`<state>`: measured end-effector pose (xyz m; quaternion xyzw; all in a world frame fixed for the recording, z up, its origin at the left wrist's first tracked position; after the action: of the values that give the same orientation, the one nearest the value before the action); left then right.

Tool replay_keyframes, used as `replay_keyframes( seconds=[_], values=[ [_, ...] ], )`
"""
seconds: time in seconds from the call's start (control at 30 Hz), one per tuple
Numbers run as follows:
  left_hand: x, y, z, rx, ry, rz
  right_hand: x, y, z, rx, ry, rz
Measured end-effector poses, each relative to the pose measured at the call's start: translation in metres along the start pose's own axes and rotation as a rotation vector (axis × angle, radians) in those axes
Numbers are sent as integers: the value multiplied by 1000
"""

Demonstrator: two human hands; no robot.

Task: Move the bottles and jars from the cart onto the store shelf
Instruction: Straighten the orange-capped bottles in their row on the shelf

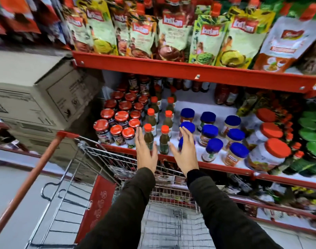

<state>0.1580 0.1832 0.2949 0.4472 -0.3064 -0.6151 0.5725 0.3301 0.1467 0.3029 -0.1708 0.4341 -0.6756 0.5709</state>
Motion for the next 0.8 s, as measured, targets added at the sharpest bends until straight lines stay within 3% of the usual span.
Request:
replay_keyframes(
  seconds=[0.13,0.23,0.53,0.8],
  values=[
    [-40,-23,1,28,-99,174,-22,-7,-18,20,26,-96],
    [-60,-32,3,13,-61,249,-35,0,-25,55,29,-207],
    [-80,-44,12,59,-63,177,-45,4,-31,15,36,-203],
    [-80,-38,3,67,-328,79,-47,-1,-33,-40,-57,-174]
  ],
)
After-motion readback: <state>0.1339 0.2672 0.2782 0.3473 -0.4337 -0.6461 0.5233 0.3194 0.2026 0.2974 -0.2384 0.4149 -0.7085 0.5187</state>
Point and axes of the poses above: each hand's wrist, its own x-axis away from the middle knuckle, its own z-axis out of the back of the hand, y = z × x, the point moved 8 cm from there along -x, towards the middle knuckle, and after that the axes turned 5 degrees about z, right-handed, at the moved point
